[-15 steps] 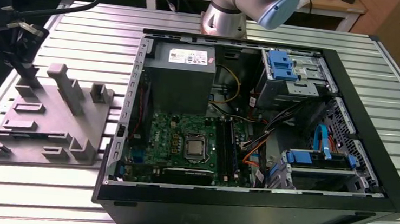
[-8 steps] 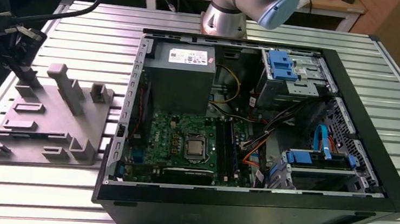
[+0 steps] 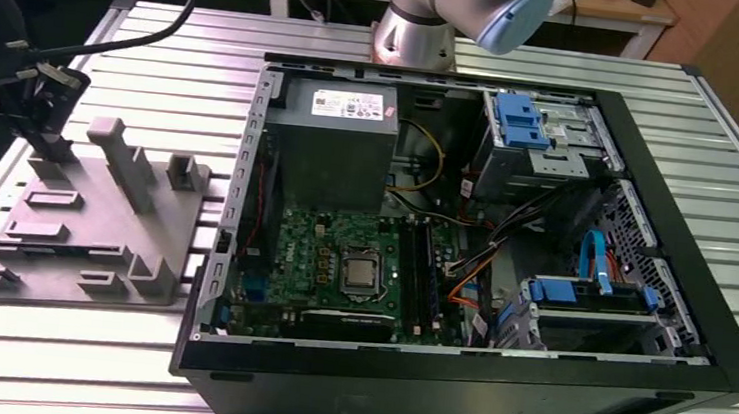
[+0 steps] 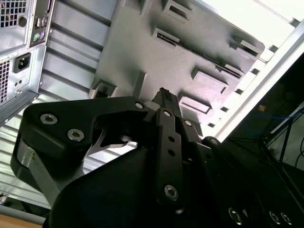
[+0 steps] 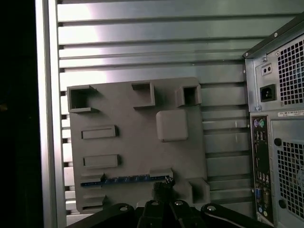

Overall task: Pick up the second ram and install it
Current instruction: 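Reach for the second ram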

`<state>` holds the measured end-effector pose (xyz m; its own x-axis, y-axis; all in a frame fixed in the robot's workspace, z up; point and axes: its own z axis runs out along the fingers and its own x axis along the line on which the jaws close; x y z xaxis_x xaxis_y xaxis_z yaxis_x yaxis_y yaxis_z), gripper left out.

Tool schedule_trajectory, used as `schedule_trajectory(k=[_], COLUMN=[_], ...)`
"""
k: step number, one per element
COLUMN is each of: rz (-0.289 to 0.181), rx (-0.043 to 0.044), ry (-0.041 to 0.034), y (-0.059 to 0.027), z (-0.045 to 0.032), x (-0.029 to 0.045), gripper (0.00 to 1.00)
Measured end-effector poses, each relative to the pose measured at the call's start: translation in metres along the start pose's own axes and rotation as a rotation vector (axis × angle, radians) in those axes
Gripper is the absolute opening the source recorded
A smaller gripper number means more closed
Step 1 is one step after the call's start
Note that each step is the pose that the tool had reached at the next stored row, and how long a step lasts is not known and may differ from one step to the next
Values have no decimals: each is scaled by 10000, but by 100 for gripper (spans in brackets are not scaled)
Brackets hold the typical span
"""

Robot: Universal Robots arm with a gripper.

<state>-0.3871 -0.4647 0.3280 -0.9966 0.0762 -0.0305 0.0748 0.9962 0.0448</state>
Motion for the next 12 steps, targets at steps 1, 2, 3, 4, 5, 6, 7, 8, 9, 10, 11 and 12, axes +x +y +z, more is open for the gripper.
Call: schedule_trajectory(k=[1, 2, 3, 4, 5, 6, 7, 8, 9, 10, 11, 12], rz=[-1, -1, -1, 0, 0, 0, 0, -1, -2, -1, 0, -1], rx=[0, 0, 0, 0, 1, 1, 1, 0, 0, 1, 0, 0], ry=[0, 0, 0, 0, 1, 1, 1, 1, 1, 1, 0, 1], y=[-2, -4, -5, -6, -8, -10, -12, -16, -20, -23, -27, -32], z=[17, 33, 46, 59, 72, 84, 99, 111, 121, 132, 143, 152], x=[3, 6, 12, 18, 26, 35, 44, 49, 54, 60, 67, 72], gripper=[10, 10, 10, 10, 10, 10, 10, 10, 10, 10, 10, 10])
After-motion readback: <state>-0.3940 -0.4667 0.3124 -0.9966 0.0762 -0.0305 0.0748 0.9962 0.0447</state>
